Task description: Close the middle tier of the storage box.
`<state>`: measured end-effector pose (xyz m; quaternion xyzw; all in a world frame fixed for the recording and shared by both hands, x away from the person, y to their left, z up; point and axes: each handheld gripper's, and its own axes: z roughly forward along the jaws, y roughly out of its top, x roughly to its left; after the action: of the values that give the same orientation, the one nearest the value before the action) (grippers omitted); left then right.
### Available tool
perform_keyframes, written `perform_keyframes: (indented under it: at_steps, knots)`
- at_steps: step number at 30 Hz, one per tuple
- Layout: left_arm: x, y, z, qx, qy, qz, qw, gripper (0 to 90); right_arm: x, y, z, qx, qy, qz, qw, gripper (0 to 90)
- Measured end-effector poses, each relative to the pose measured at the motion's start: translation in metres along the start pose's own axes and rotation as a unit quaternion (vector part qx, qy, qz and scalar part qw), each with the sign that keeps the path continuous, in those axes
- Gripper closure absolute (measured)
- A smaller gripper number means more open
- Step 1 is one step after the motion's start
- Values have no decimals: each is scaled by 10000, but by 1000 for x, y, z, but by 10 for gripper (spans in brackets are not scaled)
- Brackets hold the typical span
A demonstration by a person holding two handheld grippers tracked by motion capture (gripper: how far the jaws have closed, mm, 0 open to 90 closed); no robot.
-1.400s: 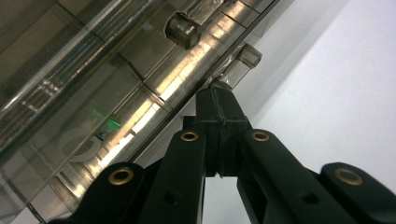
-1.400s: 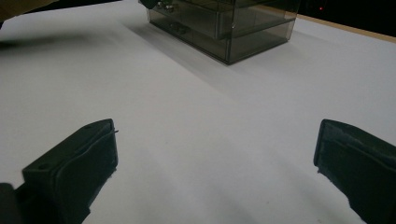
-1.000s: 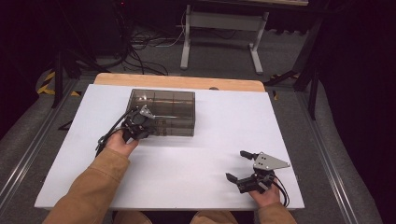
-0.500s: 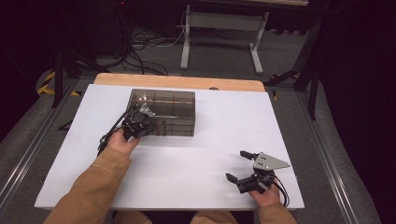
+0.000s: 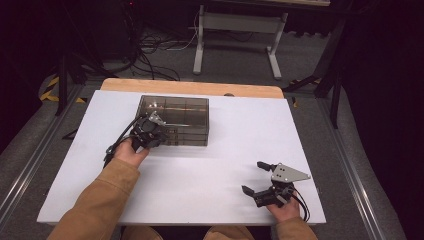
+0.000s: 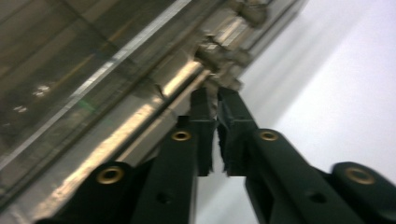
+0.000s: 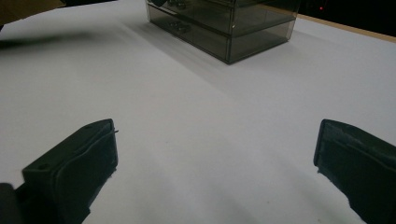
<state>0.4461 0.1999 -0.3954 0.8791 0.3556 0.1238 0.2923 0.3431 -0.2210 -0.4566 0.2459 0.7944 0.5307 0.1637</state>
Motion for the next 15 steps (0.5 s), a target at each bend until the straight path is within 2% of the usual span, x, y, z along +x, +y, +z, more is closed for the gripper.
perform_keyframes:
  at_steps: [2,6,9,15]
  knots:
    - [-4,-1,-4,2,-64,122,9999,796,0,0,0,0,-1,-14,10000,0]
    - [-11,-3,-12,-96,-299,235,9992,719,0,0,0,-4,-6,-10,10000,0]
    - [-14,-6,-18,-232,-455,191,9985,643,0,0,1,-3,-9,-5,10000,0]
    - [-18,-16,-31,-519,-511,96,9973,482,1,1,3,26,11,-58,10000,0]
